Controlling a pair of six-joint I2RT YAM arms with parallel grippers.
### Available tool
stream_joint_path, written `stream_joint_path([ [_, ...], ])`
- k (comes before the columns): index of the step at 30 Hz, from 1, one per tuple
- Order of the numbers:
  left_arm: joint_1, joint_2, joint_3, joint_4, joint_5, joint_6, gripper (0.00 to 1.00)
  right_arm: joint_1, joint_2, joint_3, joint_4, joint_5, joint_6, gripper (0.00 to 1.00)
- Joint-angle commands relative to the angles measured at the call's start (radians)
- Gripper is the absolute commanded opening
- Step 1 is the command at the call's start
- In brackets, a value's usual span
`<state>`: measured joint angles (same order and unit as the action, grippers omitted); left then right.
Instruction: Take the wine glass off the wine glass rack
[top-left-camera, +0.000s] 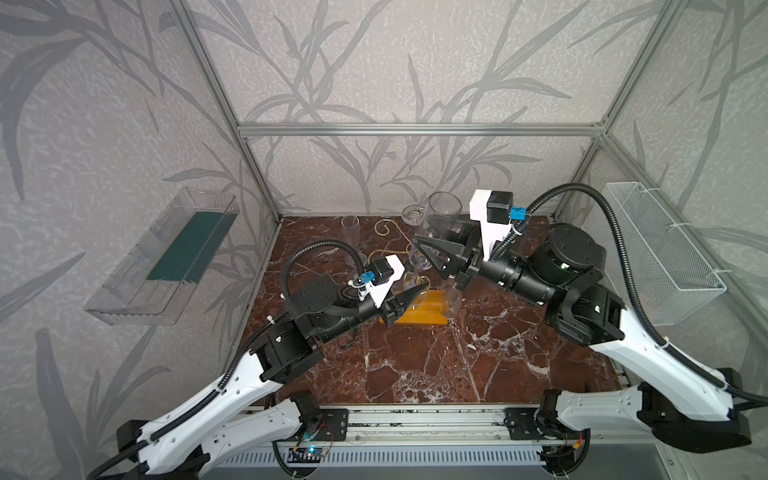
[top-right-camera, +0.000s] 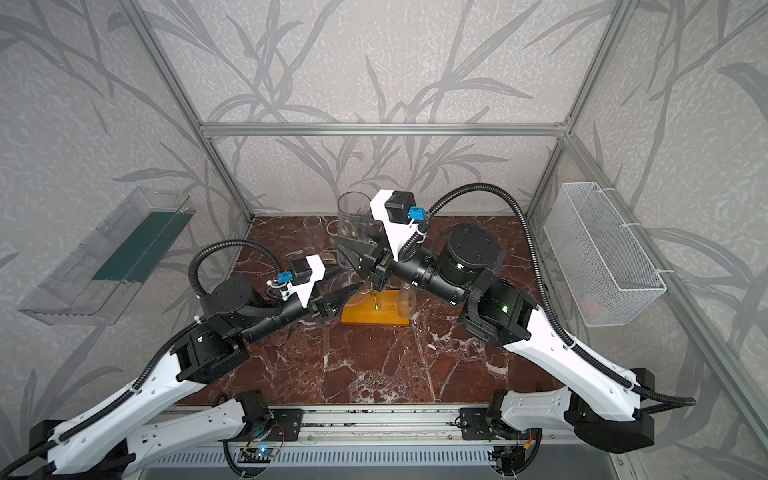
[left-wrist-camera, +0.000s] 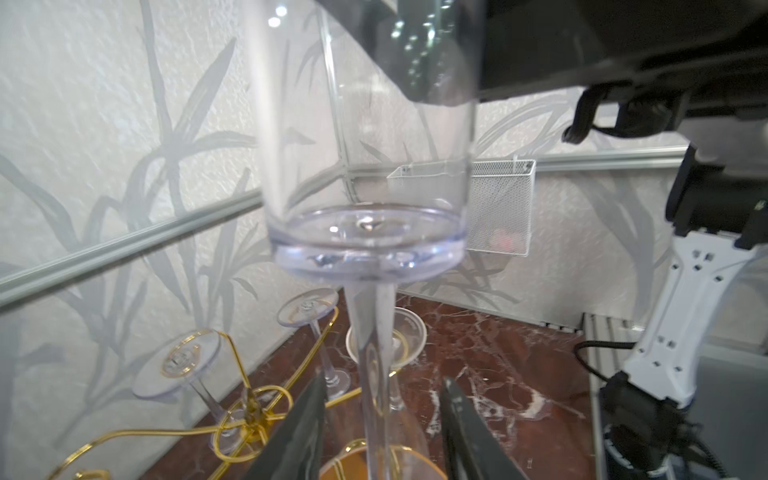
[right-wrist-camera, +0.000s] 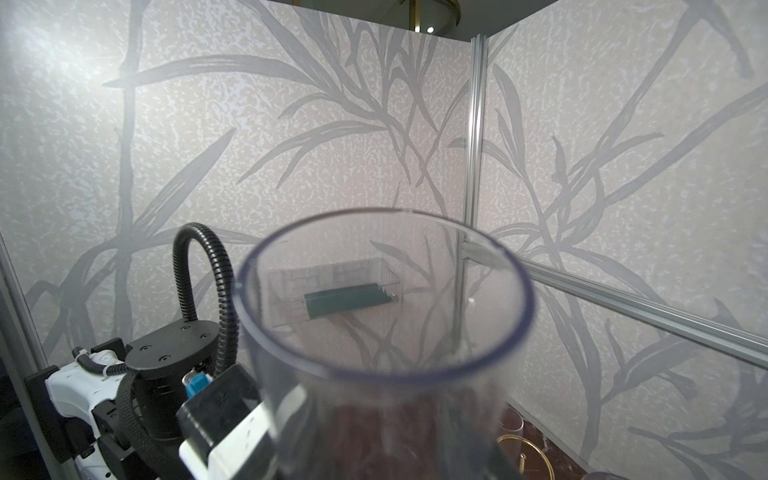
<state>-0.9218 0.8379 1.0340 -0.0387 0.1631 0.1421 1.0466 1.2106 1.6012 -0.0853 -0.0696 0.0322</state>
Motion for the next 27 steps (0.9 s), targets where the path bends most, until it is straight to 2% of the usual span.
stream_joint_path([
  [1,-0.003,-0.048,-0.003,0.058,-0.023,0.011,0.54,-0.014,-0.047,0.018,0.023,-0.003,-0.07,0.34],
  [4,-0.003,-0.079,-0.007,0.046,-0.037,0.009,0.57,-0.052,-0.061,0.063,-0.032,0.027,-0.163,0.34],
  [7,-0.003,-0.118,-0.021,0.037,-0.064,0.004,0.58,-0.063,-0.078,0.084,-0.058,0.104,-0.316,0.34],
  [12,-0.004,-0.172,-0.058,0.057,-0.103,-0.011,0.58,-0.072,-0.105,0.03,0.041,0.325,-0.594,0.3],
  [16,-0.003,-0.185,-0.05,0.025,-0.117,-0.013,0.58,-0.098,-0.116,-0.03,0.144,0.396,-0.792,0.3],
  [18,-0.003,-0.192,-0.052,0.016,-0.127,-0.016,0.58,-0.12,-0.127,-0.073,0.204,0.423,-0.851,0.3],
  [21,-0.003,-0.204,-0.063,0.015,-0.143,-0.018,0.58,-0.172,-0.155,-0.173,0.299,0.441,-0.882,0.3],
  [27,-0.003,-0.217,-0.067,-0.011,-0.173,-0.009,0.58,-0.332,-0.221,-0.354,0.353,0.439,-0.739,0.29],
])
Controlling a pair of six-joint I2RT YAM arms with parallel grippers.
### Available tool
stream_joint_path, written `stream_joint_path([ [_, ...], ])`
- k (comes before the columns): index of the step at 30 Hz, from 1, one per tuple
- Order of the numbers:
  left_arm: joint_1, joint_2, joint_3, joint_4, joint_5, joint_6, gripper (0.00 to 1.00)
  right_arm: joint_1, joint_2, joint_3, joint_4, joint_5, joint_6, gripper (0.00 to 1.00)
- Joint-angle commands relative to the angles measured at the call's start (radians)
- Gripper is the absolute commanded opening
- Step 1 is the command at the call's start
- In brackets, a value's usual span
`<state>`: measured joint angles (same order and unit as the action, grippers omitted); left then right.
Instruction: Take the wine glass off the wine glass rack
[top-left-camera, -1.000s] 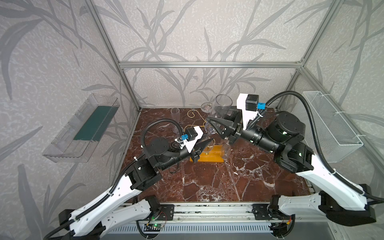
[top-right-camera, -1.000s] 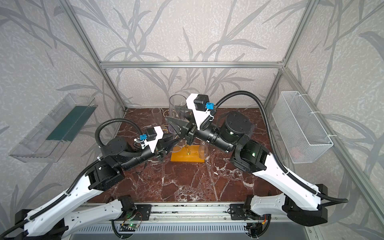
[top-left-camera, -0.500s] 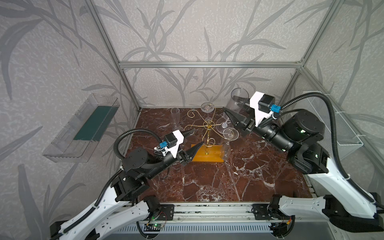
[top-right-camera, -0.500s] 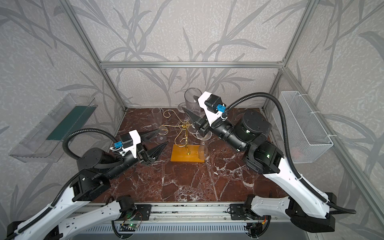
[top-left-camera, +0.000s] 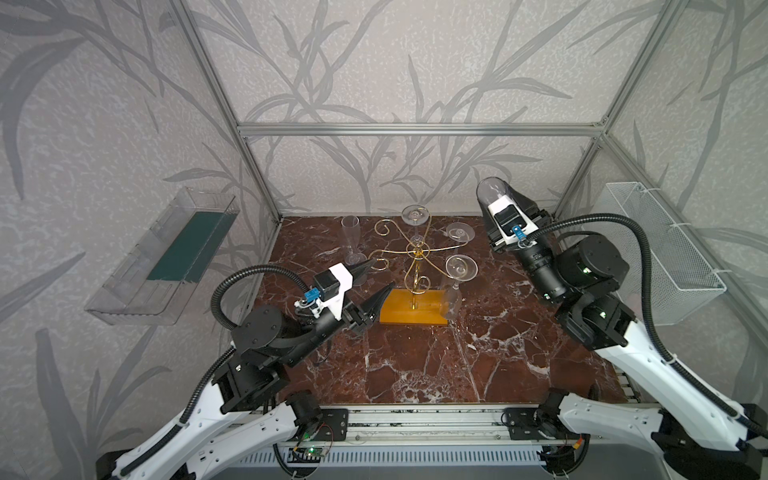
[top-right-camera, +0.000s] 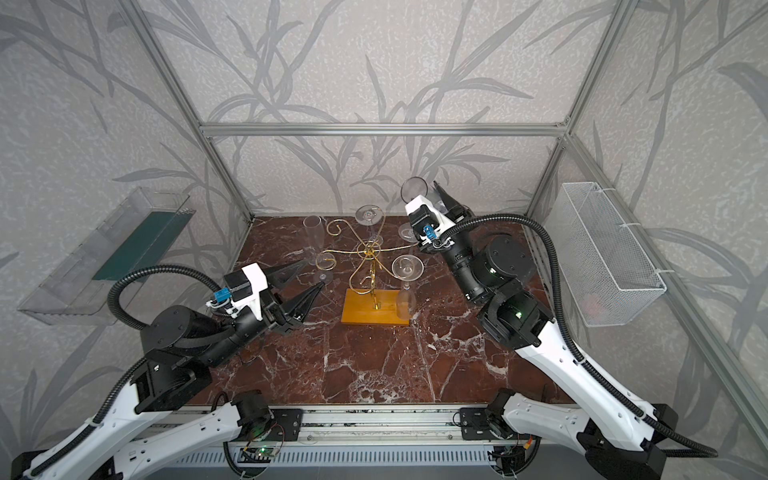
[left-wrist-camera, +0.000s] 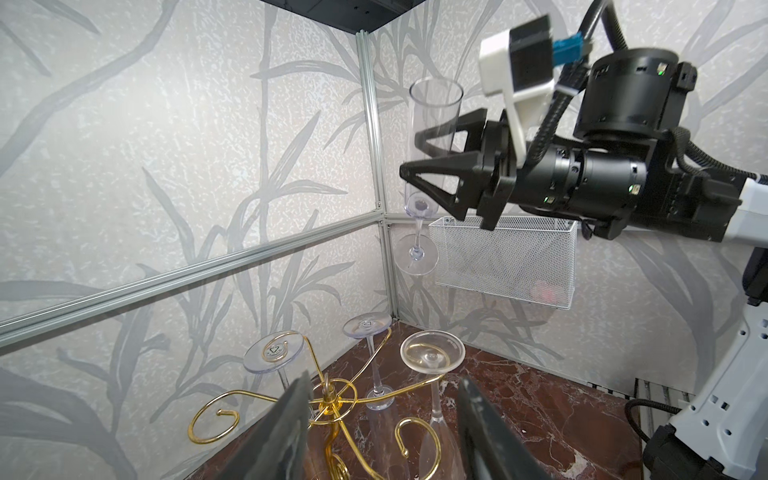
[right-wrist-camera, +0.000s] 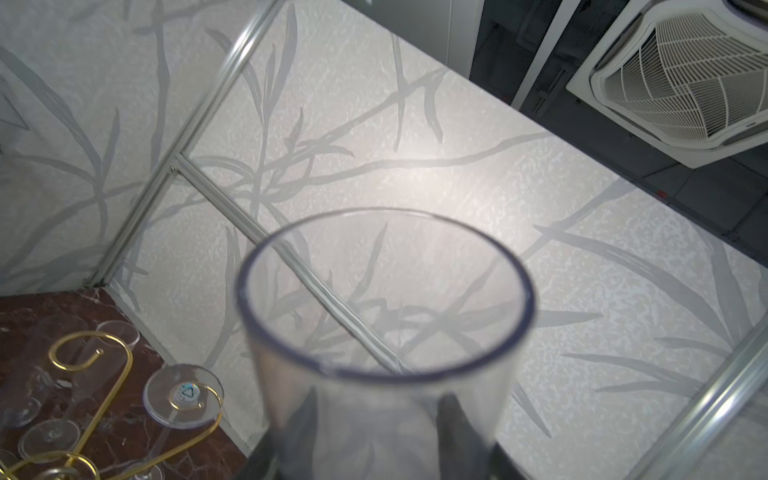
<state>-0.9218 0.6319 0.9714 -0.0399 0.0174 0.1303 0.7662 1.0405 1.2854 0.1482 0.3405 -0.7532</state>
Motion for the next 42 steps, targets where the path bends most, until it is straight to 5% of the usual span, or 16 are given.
stream_joint_path([
  [1,-0.003,-0.015,-0.005,-0.015,-0.033,0.004,0.58,-0.084,-0.064,-0.069,0.13,0.024,0.084,0.29],
  [9,-0.003,-0.032,-0.021,-0.045,-0.076,-0.012,0.58,-0.304,-0.135,-0.3,0.143,-0.071,0.403,0.28],
  [19,-0.003,-0.061,-0.032,-0.083,-0.119,-0.039,0.58,-0.477,-0.047,-0.617,0.411,-0.235,0.716,0.26],
  [29,-0.003,-0.061,-0.058,-0.086,-0.196,-0.056,0.58,-0.489,0.214,-0.694,0.665,-0.329,0.761,0.26],
  [42,-0.002,-0.03,-0.094,0.035,-0.377,-0.002,0.61,-0.489,0.589,-0.59,0.999,-0.439,0.736,0.26],
])
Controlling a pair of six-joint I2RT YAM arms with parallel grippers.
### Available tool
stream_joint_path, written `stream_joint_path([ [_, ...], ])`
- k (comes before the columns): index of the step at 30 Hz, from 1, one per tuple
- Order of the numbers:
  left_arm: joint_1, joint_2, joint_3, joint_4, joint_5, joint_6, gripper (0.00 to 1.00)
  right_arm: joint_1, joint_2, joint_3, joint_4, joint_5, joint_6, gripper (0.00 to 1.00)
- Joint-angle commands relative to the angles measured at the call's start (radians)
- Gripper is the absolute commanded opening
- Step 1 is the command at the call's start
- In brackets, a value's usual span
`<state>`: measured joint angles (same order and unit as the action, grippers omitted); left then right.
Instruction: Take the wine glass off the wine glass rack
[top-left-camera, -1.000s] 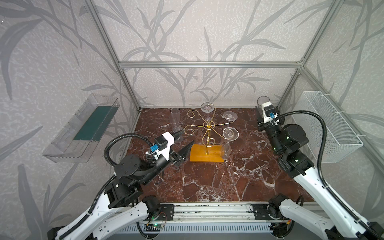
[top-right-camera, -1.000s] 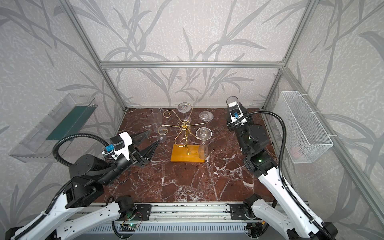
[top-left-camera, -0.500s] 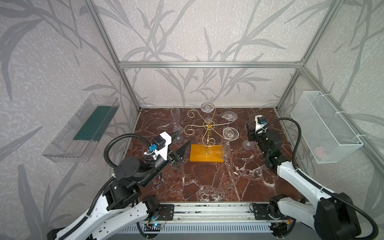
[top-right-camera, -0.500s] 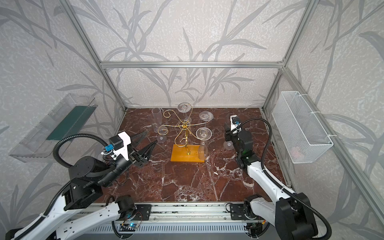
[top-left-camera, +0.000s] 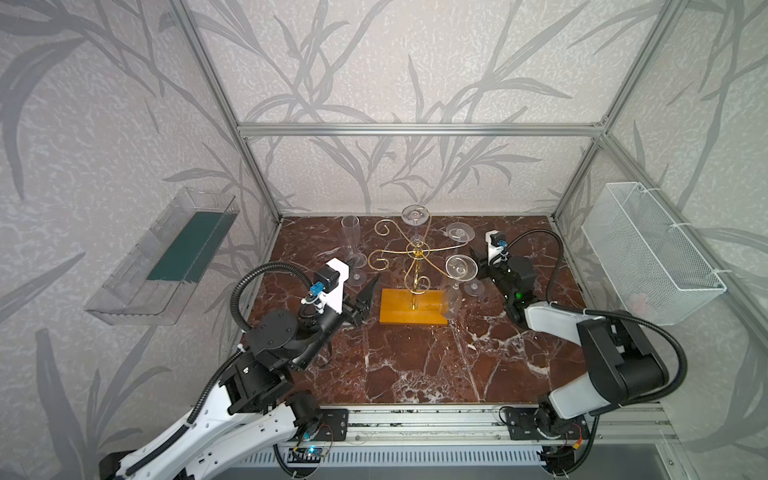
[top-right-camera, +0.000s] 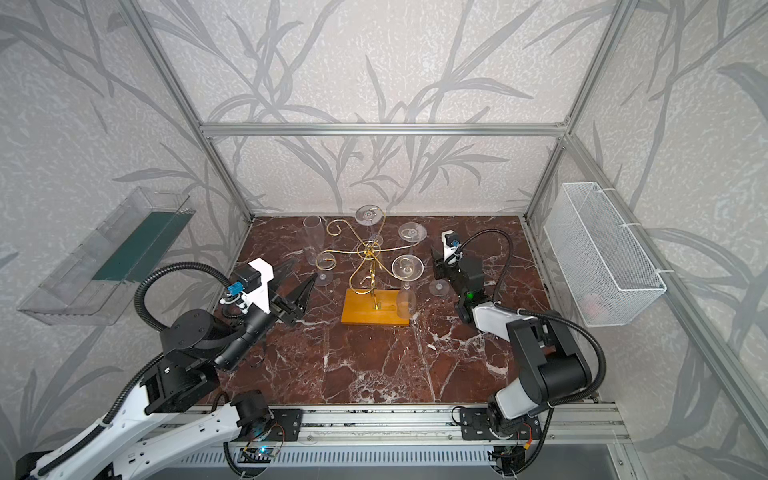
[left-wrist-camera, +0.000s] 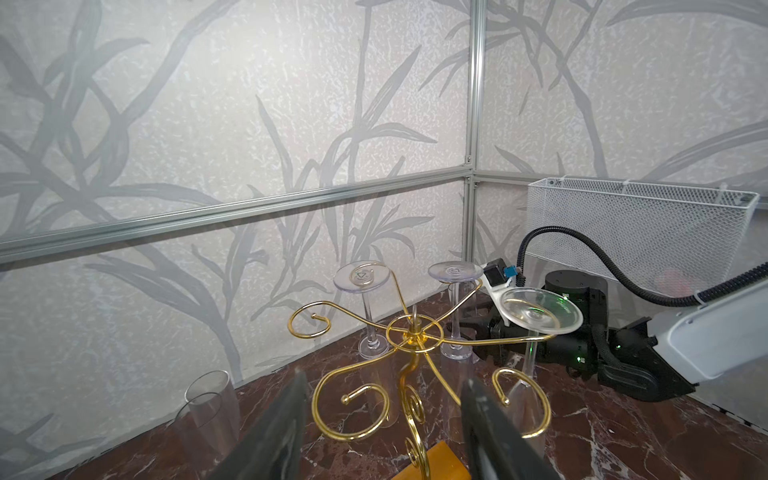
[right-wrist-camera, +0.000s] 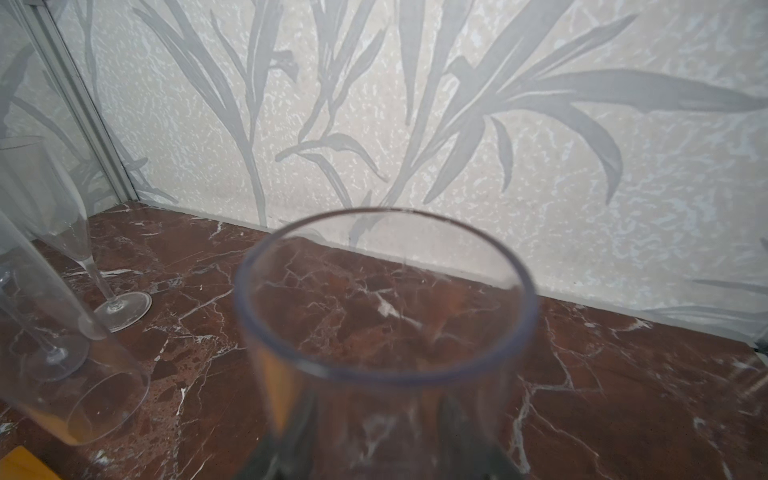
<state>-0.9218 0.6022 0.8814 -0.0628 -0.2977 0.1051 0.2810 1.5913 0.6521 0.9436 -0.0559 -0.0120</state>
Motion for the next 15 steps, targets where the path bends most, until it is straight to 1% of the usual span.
stream_joint_path([
  [1,-0.002,0.004,-0.004,0.06,-0.067,0.024,0.61,-0.004,0.056,0.054,0.212,-0.048,-0.004,0.26],
  [7,-0.002,0.028,-0.004,0.079,-0.084,0.03,0.62,-0.003,0.139,0.091,0.239,-0.059,-0.002,0.26],
  [15,-0.002,0.034,-0.011,0.085,-0.097,0.027,0.62,-0.009,0.201,0.095,0.253,-0.052,-0.003,0.3],
])
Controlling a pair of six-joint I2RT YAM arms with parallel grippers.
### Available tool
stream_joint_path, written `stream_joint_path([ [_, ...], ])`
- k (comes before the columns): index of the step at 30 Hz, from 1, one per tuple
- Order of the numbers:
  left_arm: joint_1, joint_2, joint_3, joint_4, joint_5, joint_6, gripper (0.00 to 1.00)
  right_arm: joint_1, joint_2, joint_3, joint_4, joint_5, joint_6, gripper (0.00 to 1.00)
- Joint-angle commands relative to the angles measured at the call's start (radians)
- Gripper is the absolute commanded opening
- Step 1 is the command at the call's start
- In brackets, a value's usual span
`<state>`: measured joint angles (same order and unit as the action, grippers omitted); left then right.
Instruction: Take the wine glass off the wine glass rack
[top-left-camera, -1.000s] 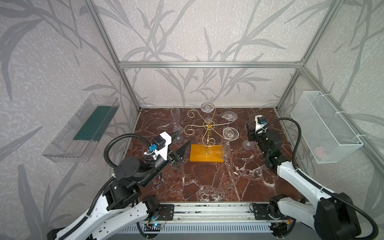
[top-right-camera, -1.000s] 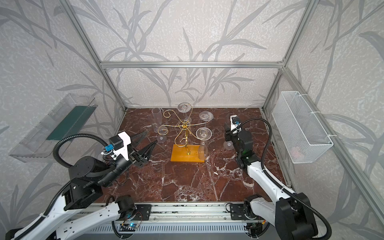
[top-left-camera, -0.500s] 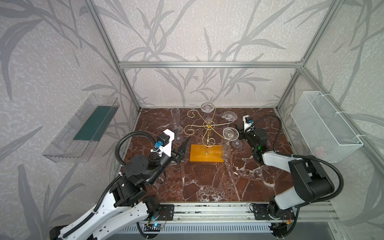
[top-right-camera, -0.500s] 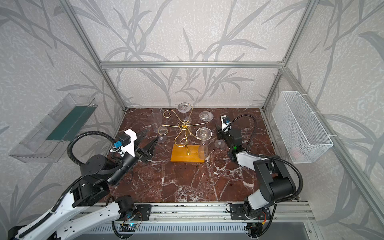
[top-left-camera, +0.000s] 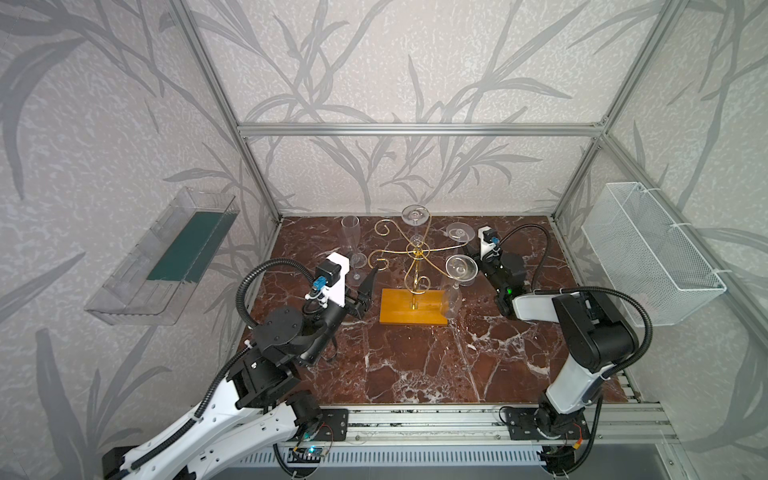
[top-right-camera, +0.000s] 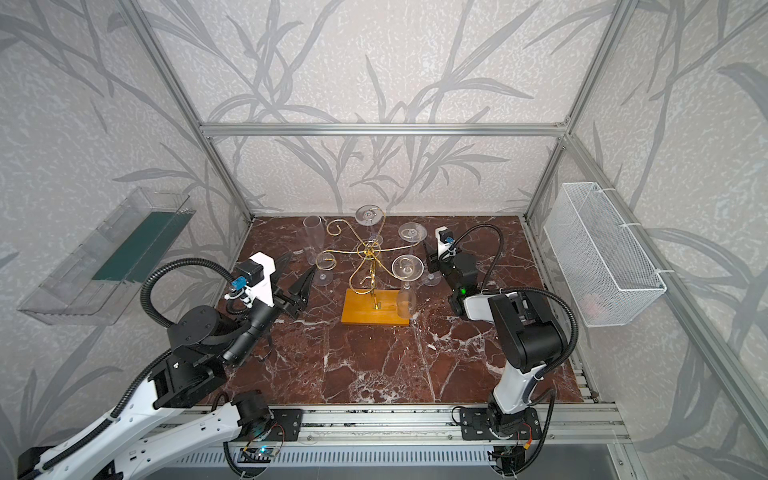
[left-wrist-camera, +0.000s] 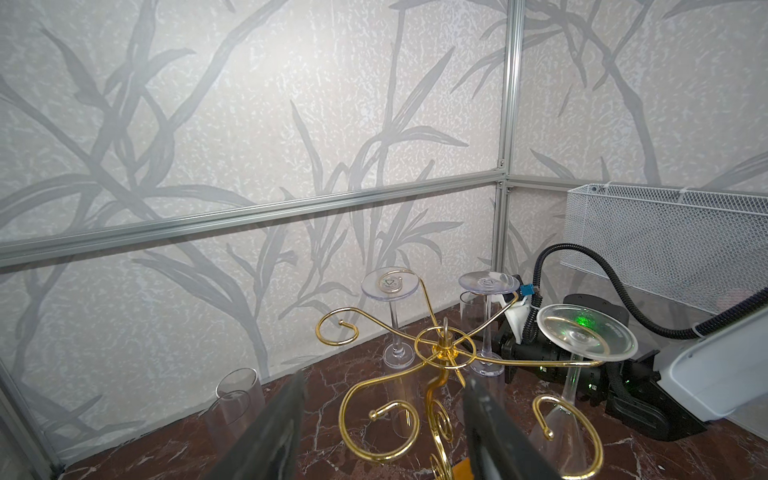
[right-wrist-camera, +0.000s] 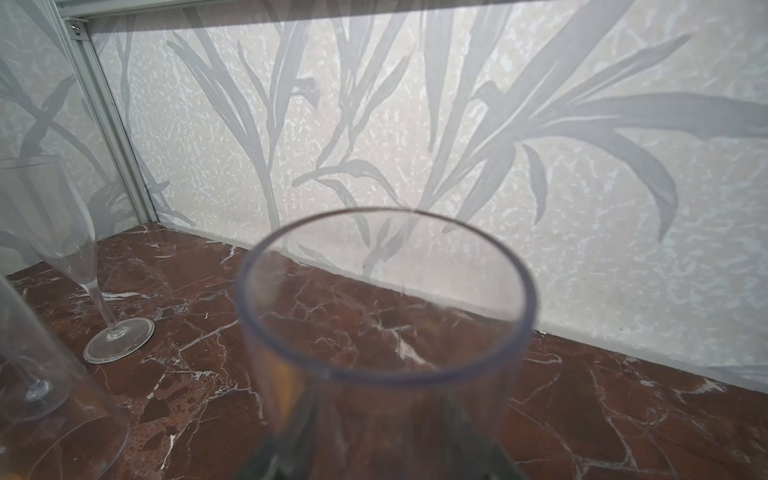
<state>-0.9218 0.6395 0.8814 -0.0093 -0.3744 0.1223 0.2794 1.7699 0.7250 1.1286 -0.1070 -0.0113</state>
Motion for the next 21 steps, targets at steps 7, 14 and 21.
stream_joint_path([
  [7,-0.002,-0.003,-0.012,0.022,-0.025,0.009,0.63,-0.026,0.044,0.007,0.082,-0.001,0.031,0.35],
  [14,-0.002,-0.006,-0.012,0.019,-0.019,0.0,0.63,-0.03,0.029,0.011,0.059,-0.007,0.032,0.6],
  [21,-0.002,-0.013,-0.022,0.022,-0.009,-0.012,0.63,-0.032,-0.001,0.016,0.031,-0.017,0.017,0.71],
])
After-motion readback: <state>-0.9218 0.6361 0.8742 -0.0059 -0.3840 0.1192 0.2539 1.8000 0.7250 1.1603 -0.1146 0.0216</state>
